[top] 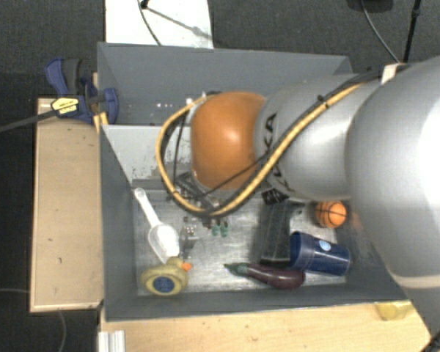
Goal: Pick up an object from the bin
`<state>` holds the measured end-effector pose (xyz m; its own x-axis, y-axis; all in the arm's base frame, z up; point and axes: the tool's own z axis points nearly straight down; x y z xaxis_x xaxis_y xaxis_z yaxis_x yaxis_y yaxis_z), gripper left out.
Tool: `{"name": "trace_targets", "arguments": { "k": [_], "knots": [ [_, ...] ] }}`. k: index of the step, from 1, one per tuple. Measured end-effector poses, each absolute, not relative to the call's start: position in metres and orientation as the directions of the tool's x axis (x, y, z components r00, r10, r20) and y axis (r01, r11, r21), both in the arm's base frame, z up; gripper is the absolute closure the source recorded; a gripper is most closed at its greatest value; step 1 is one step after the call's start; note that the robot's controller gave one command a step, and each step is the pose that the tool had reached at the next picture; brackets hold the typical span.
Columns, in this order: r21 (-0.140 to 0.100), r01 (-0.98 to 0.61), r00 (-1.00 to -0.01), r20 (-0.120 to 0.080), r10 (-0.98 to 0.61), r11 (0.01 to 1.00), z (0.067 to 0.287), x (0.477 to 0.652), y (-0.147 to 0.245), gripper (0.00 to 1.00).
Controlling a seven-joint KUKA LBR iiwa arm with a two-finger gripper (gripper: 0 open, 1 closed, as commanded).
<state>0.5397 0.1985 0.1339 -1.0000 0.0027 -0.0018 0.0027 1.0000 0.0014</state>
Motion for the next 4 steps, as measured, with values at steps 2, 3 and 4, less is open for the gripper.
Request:
{"name": "trace_targets", "arguments": {
  "k": [2, 3, 4],
  "knots": [
    [0.003, -0.151, -0.988, -0.01, -0.151, 0.989, 0.114, 0.557, 0.191, 0.0],
    [0.0, -0.274, -0.962, -0.001, -0.274, 0.962, 0.095, 0.557, 0.169, 0.0],
    [0.001, -0.138, -0.99, -0.001, -0.138, 0.99, 0.087, 0.54, 0.157, 0.0]
  ]
}}
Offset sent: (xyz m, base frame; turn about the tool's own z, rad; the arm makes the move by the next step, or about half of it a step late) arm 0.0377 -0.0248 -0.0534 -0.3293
